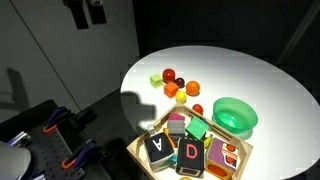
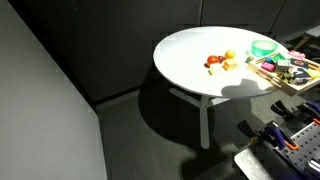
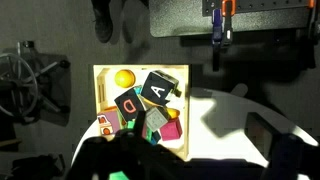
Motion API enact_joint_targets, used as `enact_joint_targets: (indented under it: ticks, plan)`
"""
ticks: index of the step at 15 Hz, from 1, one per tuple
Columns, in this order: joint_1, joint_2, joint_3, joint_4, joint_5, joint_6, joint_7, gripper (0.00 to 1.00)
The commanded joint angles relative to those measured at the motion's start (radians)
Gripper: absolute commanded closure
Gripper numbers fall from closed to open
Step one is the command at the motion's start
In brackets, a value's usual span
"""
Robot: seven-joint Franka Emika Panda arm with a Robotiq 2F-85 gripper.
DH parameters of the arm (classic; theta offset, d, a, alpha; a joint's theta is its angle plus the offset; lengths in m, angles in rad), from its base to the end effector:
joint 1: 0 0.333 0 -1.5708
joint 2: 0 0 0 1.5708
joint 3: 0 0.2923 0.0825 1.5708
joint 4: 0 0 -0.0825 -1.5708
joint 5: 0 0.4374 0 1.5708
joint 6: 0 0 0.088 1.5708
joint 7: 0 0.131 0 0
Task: Put the yellow ball in the green bowl then put the green block on the table.
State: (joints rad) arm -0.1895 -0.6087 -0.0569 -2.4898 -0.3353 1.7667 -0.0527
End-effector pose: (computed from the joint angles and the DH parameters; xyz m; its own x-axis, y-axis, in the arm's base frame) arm 0.3958 -0.1362 0.4291 0.9837 -0.1151 -0.1378 -0.0736 -0.9585 0.2755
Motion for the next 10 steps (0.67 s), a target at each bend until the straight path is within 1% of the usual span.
enact_joint_targets:
  ticks: [1, 5, 10]
  plan:
    - [0.022, -0.001, -0.018, 0.003, -0.009, -0.006, 0.009, 0.0]
    - [0.022, -0.002, -0.018, 0.003, -0.009, -0.006, 0.009, 0.0]
    - [0.015, 0.038, -0.063, 0.016, -0.004, 0.007, -0.017, 0.0]
